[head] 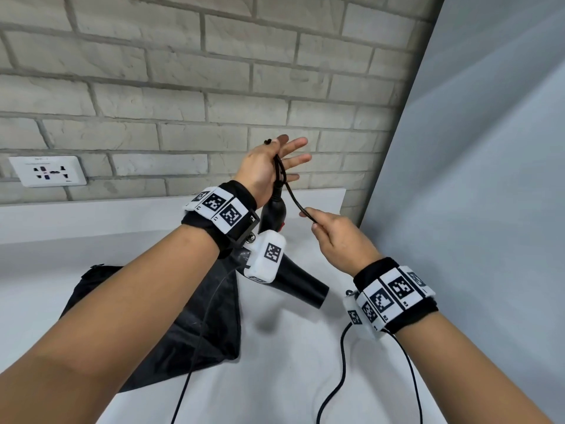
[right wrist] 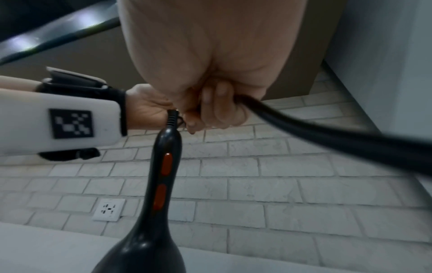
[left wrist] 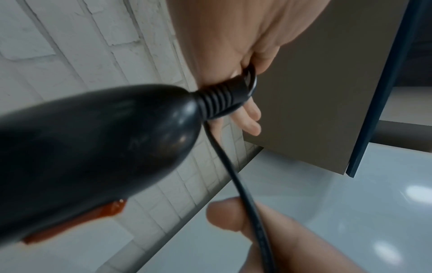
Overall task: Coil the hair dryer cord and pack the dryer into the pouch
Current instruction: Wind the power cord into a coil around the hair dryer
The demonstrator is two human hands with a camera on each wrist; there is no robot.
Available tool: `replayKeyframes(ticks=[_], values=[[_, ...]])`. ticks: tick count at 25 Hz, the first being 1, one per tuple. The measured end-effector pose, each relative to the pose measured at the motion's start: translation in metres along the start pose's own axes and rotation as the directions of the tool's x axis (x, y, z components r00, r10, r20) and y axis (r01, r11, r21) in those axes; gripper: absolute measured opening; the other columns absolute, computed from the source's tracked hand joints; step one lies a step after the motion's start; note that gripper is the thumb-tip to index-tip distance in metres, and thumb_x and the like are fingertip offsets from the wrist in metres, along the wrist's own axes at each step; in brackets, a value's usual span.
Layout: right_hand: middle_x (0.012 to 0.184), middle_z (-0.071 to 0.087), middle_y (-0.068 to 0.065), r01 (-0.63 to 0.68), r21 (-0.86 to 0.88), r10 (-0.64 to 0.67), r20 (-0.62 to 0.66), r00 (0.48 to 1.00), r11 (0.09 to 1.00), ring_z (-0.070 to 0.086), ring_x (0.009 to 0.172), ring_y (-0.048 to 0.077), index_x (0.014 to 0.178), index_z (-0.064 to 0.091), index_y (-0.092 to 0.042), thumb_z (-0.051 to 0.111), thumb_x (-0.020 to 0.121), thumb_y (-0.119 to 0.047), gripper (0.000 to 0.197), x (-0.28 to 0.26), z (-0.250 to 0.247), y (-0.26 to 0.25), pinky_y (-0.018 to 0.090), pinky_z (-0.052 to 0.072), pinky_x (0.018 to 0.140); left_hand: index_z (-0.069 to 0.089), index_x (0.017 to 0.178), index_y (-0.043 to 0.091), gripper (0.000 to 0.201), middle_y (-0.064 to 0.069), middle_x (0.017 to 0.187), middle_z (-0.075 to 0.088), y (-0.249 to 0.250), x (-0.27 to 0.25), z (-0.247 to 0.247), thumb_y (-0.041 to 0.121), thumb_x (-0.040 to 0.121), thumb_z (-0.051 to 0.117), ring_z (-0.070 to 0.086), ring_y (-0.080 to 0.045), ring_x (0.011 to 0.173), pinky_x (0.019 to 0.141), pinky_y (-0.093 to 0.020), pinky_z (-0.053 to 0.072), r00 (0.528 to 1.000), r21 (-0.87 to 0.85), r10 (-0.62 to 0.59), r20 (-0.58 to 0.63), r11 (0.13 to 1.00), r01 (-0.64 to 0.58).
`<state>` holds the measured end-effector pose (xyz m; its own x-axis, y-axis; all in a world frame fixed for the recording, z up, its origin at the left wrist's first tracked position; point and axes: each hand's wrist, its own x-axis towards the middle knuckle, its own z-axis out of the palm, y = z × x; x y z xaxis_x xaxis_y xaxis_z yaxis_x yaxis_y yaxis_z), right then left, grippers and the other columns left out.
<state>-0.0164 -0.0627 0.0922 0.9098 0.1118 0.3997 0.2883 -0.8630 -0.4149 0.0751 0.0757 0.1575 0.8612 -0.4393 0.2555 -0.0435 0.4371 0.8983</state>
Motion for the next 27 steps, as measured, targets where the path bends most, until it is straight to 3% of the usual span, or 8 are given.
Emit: replayKeyframes(ticks=[4, 8, 11, 13, 15, 17, 23, 27], values=[[0.073, 0.05, -0.017, 0.027, 0.099, -0.026, -0.011, 1.0, 0.995, 0.049, 0.063, -0.004, 0.113, 0.058, -0.011, 0.039, 0.093, -0.01, 0.028, 0.0, 0.011, -0.003, 0.01, 0.034, 0.063, 0.031, 0.134, 0.01, 0.038, -0.006, 0.136, 0.054, 0.0, 0.004, -0.002, 0.027, 0.103, 0.018, 0.066, -0.014, 0.087, 0.08, -0.034, 0.043, 0.998, 0.192, 0.063, -0.018, 0.98, -0.058], [0.091, 0.067, 0.005, 0.208, -0.014, -0.205, -0.25, 0.946, 0.978, 0.055, 0.08, 0.008, 0.097, 0.065, -0.008, 0.039, 0.09, -0.023, 0.031, 0.014, 0.002, -0.01, 0.021, 0.043, 0.073, 0.028, 0.138, -0.005, 0.047, -0.009, 0.118, 0.056, -0.006, -0.001, 0.0, 0.025, 0.101, 0.028, 0.06, -0.023, 0.092, 0.069, -0.018, 0.055, 0.993, 0.396, 0.084, 0.086, 0.911, -0.112], [0.086, 0.062, 0.001, 0.245, -0.128, -0.275, -0.338, 0.9, 0.961, 0.056, 0.076, 0.018, 0.094, 0.064, -0.016, 0.039, 0.088, -0.023, 0.026, 0.03, -0.018, -0.02, 0.033, 0.047, 0.062, 0.056, 0.102, 0.004, 0.033, -0.015, 0.108, 0.06, -0.008, -0.005, 0.001, 0.025, 0.101, 0.029, 0.063, -0.032, 0.094, 0.071, -0.036, 0.058, 0.979, 0.666, -0.034, 0.202, 0.738, -0.112], [0.082, 0.058, -0.003, 0.235, -0.124, -0.264, -0.364, 0.893, 0.964, 0.058, 0.073, 0.019, 0.096, 0.062, -0.019, 0.042, 0.089, -0.023, 0.022, 0.039, -0.03, -0.023, 0.033, 0.047, 0.061, 0.056, 0.07, 0.013, 0.051, -0.004, 0.066, 0.065, -0.007, -0.009, 0.001, 0.037, 0.1, 0.022, 0.065, -0.026, 0.062, 0.055, -0.033, 0.048, 0.97, 0.7, -0.039, 0.24, 0.699, -0.145], [0.083, 0.062, -0.003, 0.17, -0.051, -0.177, -0.373, 0.911, 0.984, 0.059, 0.075, 0.02, 0.096, 0.061, -0.016, 0.047, 0.089, -0.023, 0.017, 0.046, -0.038, -0.025, 0.035, 0.048, 0.066, 0.051, 0.059, 0.018, 0.064, 0.006, 0.032, 0.045, -0.004, -0.014, 0.005, 0.042, 0.1, 0.007, 0.034, -0.006, 0.031, 0.044, -0.025, 0.022, 0.968, 0.681, -0.068, 0.242, 0.723, -0.119], [0.083, 0.063, -0.001, 0.106, -0.005, -0.101, -0.367, 0.925, 0.994, 0.056, 0.073, 0.019, 0.092, 0.059, -0.015, 0.052, 0.088, -0.024, 0.012, 0.053, -0.04, -0.024, 0.035, 0.045, 0.066, 0.053, 0.065, 0.015, 0.072, 0.006, 0.026, 0.035, -0.001, -0.017, 0.01, 0.043, 0.098, -0.004, 0.016, -0.004, 0.029, 0.044, -0.027, 0.011, 0.953, 0.606, -0.142, 0.269, 0.794, -0.053], [0.068, 0.056, 0.001, 0.151, 0.18, -0.085, -0.33, 0.94, 0.972, 0.052, 0.065, 0.012, 0.078, 0.063, -0.007, 0.049, 0.089, -0.025, 0.025, 0.058, -0.034, -0.009, 0.023, 0.039, 0.064, 0.061, 0.051, 0.01, 0.079, 0.01, 0.026, 0.024, -0.007, -0.011, -0.004, 0.041, 0.099, 0.006, 0.015, -0.003, 0.025, 0.035, -0.011, 0.015, 0.856, 0.305, -0.29, 0.429, 0.938, 0.165], [0.053, 0.045, -0.006, 0.129, 0.26, -0.043, -0.312, 0.949, 0.957, 0.046, 0.051, -0.001, 0.084, 0.058, -0.016, 0.039, 0.091, -0.023, 0.022, 0.046, -0.021, 0.0, 0.008, 0.034, 0.055, 0.066, 0.049, 0.014, 0.075, 0.011, 0.023, 0.025, 0.0, -0.013, -0.007, 0.031, 0.098, 0.012, 0.019, -0.002, 0.021, 0.037, -0.016, 0.015, 0.876, 0.12, -0.232, 0.423, 0.973, 0.199]])
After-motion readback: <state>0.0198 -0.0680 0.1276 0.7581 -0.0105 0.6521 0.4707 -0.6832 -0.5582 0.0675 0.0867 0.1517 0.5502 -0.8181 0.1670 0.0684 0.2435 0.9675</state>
